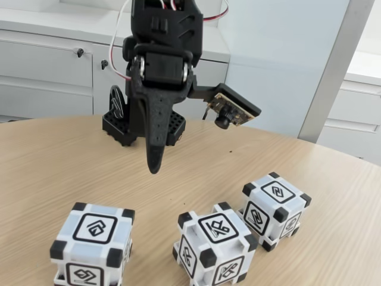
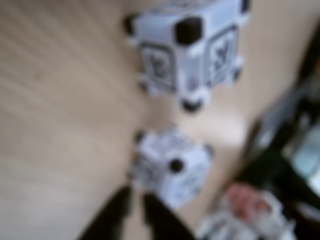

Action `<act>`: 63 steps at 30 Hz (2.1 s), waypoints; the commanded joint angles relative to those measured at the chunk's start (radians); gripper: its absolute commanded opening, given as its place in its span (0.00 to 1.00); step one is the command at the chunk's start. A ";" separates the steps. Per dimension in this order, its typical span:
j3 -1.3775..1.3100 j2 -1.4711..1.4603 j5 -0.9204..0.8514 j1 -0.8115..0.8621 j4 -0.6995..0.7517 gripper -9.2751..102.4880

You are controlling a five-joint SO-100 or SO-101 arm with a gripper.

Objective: Stack cubes from left to right.

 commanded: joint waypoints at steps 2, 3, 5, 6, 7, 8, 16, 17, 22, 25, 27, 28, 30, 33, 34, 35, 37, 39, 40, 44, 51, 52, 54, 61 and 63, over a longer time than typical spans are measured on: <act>-0.006 0.005 0.008 -0.002 -0.003 0.08; -0.006 0.005 0.008 -0.002 -0.003 0.08; -0.006 0.005 0.008 -0.002 -0.003 0.08; -0.006 0.005 0.008 -0.002 -0.003 0.08; -0.006 0.005 0.008 -0.002 -0.003 0.08; -0.006 0.005 0.008 -0.002 -0.003 0.08; -0.006 0.005 0.008 -0.002 -0.003 0.08; -0.006 0.005 0.008 -0.002 -0.003 0.08; -0.006 0.005 0.008 -0.002 -0.003 0.08; -0.006 0.005 0.009 -0.002 -0.002 0.08; -0.006 0.005 0.009 -0.002 -0.002 0.08; -0.006 0.005 0.008 -0.002 -0.002 0.08; -0.006 0.005 0.003 -0.002 -0.002 0.08; -0.015 0.005 0.017 -0.002 -0.011 0.08; -0.023 0.003 0.034 -0.002 -0.012 0.08; -0.026 -0.014 0.055 -0.002 -0.012 0.08; -0.046 -0.021 0.092 -0.002 -0.014 0.08; -0.094 -0.040 0.097 -0.003 -0.014 0.08; -0.124 -0.060 0.106 -0.003 -0.012 0.08; -0.301 -0.198 0.153 -0.003 -0.012 0.09; -0.626 -0.525 0.169 -0.029 0.002 0.19; -0.660 -0.575 0.141 -0.055 0.002 0.22; -0.716 -0.678 0.083 -0.127 0.003 0.27; -0.744 -0.930 0.029 -0.354 0.003 0.44; -0.736 -0.976 0.006 -0.411 0.003 0.52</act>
